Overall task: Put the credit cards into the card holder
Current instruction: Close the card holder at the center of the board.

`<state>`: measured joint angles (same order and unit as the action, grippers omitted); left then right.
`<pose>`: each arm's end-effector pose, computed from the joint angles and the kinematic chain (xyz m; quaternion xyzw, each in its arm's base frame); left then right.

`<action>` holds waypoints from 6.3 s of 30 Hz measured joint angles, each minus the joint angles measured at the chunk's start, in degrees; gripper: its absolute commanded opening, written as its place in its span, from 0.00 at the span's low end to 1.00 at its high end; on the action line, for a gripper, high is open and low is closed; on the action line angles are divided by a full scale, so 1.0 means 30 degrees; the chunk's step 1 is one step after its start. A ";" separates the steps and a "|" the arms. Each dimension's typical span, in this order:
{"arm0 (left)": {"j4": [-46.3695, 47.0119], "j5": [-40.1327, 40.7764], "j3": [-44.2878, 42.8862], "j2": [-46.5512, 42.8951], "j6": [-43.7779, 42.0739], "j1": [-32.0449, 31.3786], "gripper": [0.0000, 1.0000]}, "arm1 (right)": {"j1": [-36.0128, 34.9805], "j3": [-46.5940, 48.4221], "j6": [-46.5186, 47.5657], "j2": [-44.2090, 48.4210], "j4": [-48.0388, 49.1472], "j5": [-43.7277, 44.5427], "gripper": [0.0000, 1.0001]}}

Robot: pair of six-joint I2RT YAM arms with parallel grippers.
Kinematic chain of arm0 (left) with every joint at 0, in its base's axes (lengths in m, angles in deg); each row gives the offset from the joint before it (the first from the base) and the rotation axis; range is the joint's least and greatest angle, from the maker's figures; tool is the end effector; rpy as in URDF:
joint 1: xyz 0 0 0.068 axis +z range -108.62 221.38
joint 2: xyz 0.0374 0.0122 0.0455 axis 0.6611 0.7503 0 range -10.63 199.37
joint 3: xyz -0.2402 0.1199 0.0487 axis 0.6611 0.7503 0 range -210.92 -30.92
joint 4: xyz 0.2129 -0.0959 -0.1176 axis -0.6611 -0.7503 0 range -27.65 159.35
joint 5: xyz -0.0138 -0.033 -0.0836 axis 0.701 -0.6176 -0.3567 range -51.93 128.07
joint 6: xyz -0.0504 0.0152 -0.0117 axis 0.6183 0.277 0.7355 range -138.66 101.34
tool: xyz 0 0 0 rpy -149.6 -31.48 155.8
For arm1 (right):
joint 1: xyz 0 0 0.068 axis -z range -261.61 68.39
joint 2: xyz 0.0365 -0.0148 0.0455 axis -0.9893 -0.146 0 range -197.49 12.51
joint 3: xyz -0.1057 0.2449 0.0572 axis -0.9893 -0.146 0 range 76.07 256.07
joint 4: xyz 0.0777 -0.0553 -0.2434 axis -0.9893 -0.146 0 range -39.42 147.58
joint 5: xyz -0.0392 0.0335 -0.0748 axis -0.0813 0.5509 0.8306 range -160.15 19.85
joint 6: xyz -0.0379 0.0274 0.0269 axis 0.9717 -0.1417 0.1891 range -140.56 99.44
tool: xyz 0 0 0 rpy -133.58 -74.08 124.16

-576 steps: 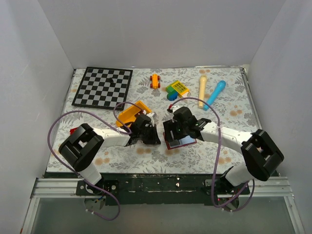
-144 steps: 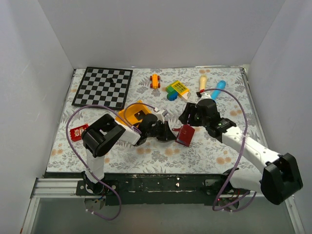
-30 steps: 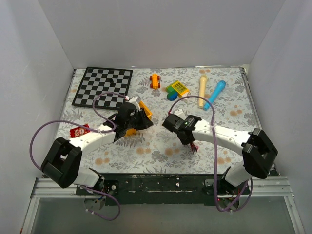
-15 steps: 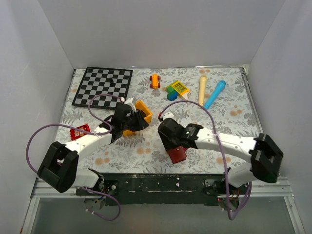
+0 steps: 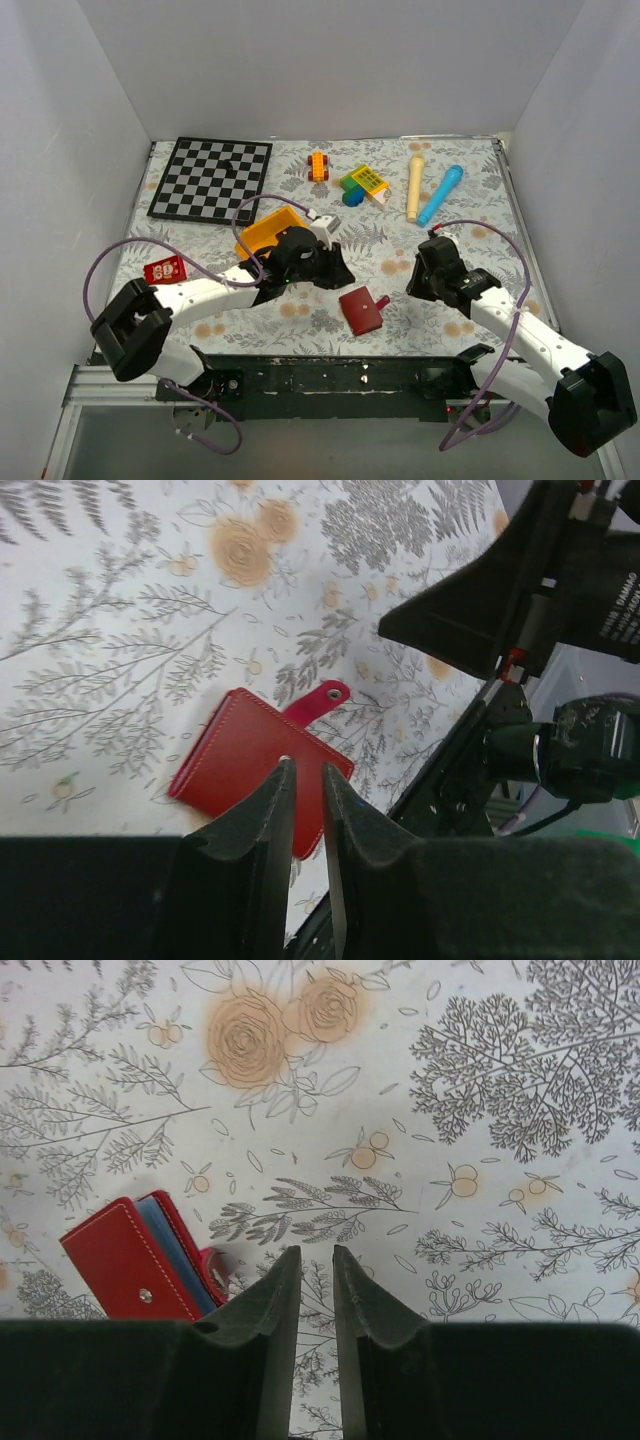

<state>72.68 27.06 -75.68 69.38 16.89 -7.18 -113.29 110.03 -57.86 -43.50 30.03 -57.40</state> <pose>0.1943 -0.2304 0.2235 0.1448 0.8594 -0.3859 0.3026 0.1678 0.0944 0.2132 0.0840 0.9297 0.1085 0.3418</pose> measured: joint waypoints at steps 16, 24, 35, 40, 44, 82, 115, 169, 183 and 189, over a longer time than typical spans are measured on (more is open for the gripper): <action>0.0758 -0.0903 -0.0831 0.5020 0.0372 -0.1413 0.12 | 0.1559 -0.2011 0.1362 -0.1457 0.3774 -0.6863 0.14; 0.1049 -0.1384 -0.0488 0.5100 0.0561 -0.1865 0.12 | 0.1559 -0.2506 0.1545 -0.2098 0.5217 -0.8699 0.13; 0.1647 -0.1698 0.0051 0.5785 0.0867 -0.1989 0.11 | 0.1559 -0.2543 0.1566 -0.2936 0.6819 -1.0877 0.13; 0.1909 -0.1770 0.0051 0.5952 0.0969 -0.1989 0.10 | 0.1559 -0.2907 0.1530 -0.3665 0.7788 -1.1540 0.12; 0.1982 -0.1814 0.0051 0.5989 0.1020 -0.1989 0.10 | 0.1559 -0.3155 0.1501 -0.4182 0.8320 -1.2036 0.13; 0.2040 -0.1763 0.0087 0.6018 0.1253 -0.1982 0.08 | 0.0532 -0.3155 0.1450 -0.4881 0.9515 -1.2961 0.22; 0.2113 -0.1778 0.0087 0.6069 0.1355 -0.1982 0.07 | 0.0058 -0.3104 0.2069 -0.3126 0.7206 -1.1023 0.21; 0.2601 -0.2011 0.0087 0.6324 0.1370 -0.1982 0.06 | -0.1501 -0.1384 0.2601 -0.4721 0.6375 -0.9624 0.23; 0.2652 -0.2062 0.0087 0.6360 0.1384 -0.1982 0.06 | -0.1574 -0.0845 0.2798 -0.3985 0.5632 -0.9136 0.23; 0.2652 -0.2062 0.0087 0.6360 0.1392 -0.1982 0.06 | -0.1588 -0.0831 0.2929 -0.3985 0.5632 -0.8903 0.23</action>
<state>80.64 20.88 -75.41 88.46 21.06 -13.12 -118.05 107.54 -49.08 -55.45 46.92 -84.11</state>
